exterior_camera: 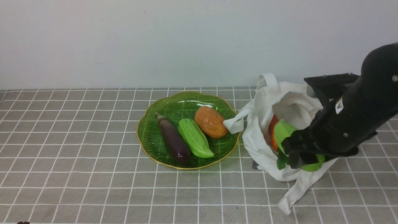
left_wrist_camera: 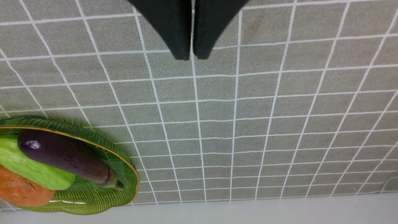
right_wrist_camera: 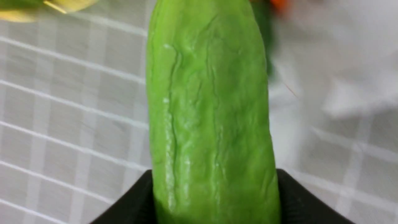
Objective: Take vegetables from bag on grey coffee tablecloth place on plate.
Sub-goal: 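Take the green vegetable out of the bag and place it on the plate with the right gripper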
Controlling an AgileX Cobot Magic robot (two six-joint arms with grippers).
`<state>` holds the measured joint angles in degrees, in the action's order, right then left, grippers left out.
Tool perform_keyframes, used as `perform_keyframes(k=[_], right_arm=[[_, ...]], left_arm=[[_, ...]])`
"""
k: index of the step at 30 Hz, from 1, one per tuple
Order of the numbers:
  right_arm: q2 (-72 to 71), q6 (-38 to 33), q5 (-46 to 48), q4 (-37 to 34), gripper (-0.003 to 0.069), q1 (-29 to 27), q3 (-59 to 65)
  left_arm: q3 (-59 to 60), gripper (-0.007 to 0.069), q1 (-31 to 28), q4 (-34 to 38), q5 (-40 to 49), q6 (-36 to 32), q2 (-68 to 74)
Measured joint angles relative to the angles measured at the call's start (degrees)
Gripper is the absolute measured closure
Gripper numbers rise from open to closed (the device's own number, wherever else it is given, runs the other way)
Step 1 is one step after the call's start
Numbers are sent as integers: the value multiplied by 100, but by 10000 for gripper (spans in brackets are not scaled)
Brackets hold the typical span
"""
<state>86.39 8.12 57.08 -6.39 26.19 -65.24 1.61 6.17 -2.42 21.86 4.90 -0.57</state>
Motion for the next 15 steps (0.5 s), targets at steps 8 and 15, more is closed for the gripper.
perform_keyframes(k=[8, 15], right_arm=[[862, -812, -1717, -462, 263, 773, -248], [2546, -875, -2215, -384, 263, 933, -1595]], left_arm=[[0, 629, 0, 0, 0, 0, 0], [0, 629, 0, 0, 0, 0, 0]])
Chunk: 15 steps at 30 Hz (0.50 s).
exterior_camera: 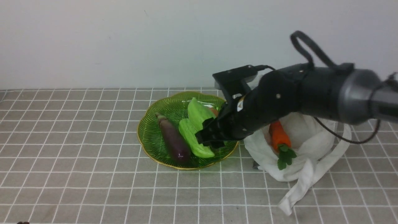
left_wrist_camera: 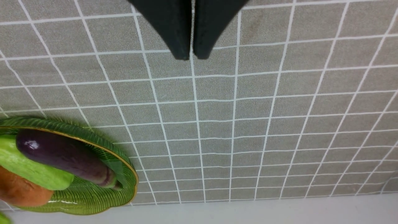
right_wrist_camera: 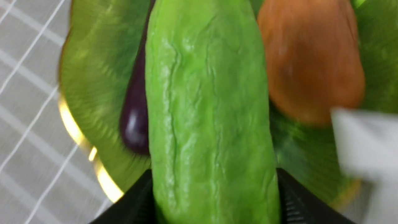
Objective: Take vegetables from bag on grey coffee tablecloth place on plate.
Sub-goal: 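Take the green vegetable out of the bag and place it on the plate with the right gripper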
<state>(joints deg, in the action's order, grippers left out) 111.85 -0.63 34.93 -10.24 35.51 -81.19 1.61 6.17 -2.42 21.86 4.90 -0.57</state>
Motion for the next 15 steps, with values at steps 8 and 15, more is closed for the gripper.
perform_keyframes(k=[8, 15], right_arm=[[1166, 0, 4, 421, 261, 10, -1216], [1370, 0, 60, 682, 69, 17, -1334]], left_arm=[[0, 629, 0, 0, 0, 0, 0], [0, 629, 0, 0, 0, 0, 0]])
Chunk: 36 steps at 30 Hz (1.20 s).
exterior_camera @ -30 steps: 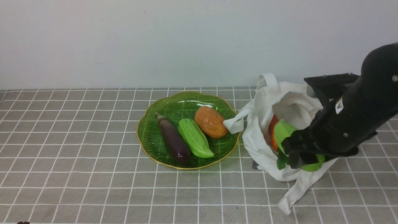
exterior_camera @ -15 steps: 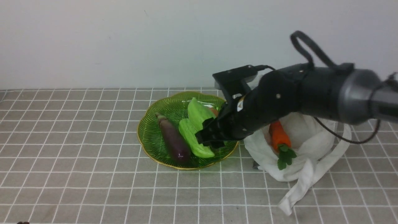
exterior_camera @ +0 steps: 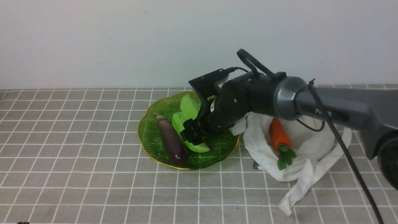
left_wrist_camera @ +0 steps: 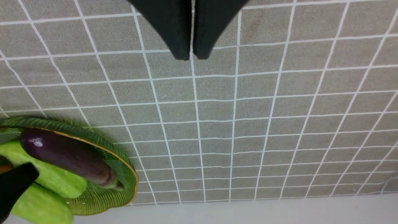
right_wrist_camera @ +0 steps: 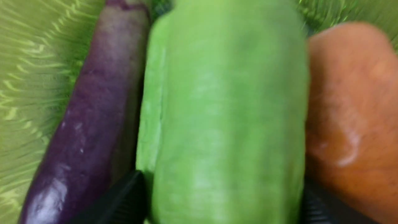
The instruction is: Take vegetables from bag on grey coffee tablecloth place on plate.
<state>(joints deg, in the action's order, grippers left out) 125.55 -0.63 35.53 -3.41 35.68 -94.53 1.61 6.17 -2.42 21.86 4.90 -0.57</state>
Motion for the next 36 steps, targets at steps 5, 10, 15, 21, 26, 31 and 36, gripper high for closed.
perform_keyframes(k=[5, 10, 15, 21, 26, 31, 36], right_arm=[[-74, 63, 166, 174, -27, 0, 0], [-373, 195, 680, 306, -31, 0, -258], [-668, 214, 1745, 454, -33, 0, -968], [-813, -80, 3465, 472, -15, 0, -2279], [-1213, -115, 3598, 341, 66, 0, -2688], [-1771, -111, 3657, 128, 201, 0, -2585], [-2671, -111, 3677, 100, 372, 0, -2082]], left_arm=[[0, 629, 0, 0, 0, 0, 0], [0, 629, 0, 0, 0, 0, 0], [0, 629, 0, 0, 0, 0, 0], [0, 629, 0, 0, 6, 0, 0], [0, 629, 0, 0, 6, 0, 0], [0, 629, 0, 0, 6, 0, 0], [0, 629, 0, 0, 6, 0, 0]])
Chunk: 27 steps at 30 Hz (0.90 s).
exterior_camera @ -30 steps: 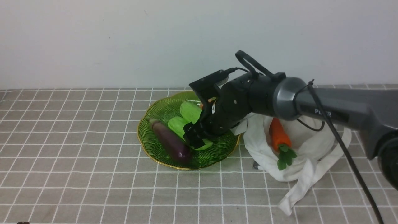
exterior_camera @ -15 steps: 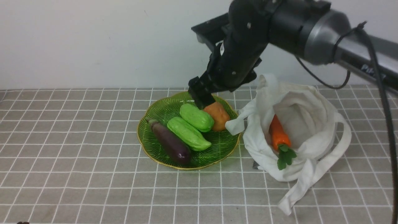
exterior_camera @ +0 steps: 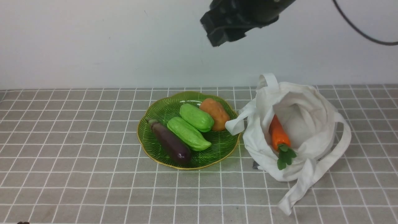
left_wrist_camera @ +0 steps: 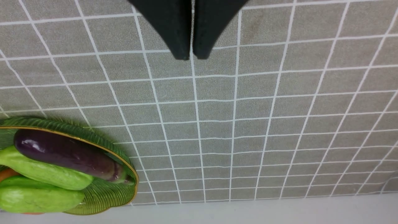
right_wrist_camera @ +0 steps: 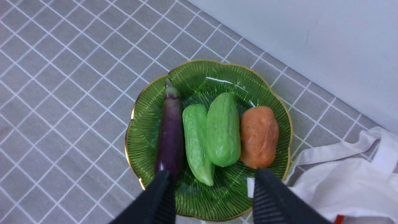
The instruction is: Take vegetables from bag on grey coffee tablecloth place on plate.
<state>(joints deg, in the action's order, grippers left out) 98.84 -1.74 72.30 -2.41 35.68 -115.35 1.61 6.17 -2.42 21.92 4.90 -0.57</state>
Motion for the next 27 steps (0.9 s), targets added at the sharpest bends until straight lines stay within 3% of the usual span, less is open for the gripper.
perform_keyframes(k=[2, 11, 21, 25, 27], right_arm=[[-743, 0, 20, 18, 486, 0, 507], [-3143, 74, 68, 323, 657, 0, 2216], [-6182, 502, -122, 394, 673, 0, 4824], [-7486, 689, -1345, 394, 673, 0, 6381], [-8087, 737, -2465, 394, 673, 0, 7340]], left_arm=[[0, 629, 0, 0, 0, 0, 0], [0, 629, 0, 0, 0, 0, 0], [0, 629, 0, 0, 0, 0, 0], [0, 629, 0, 0, 0, 0, 0], [0, 629, 0, 0, 0, 0, 0]])
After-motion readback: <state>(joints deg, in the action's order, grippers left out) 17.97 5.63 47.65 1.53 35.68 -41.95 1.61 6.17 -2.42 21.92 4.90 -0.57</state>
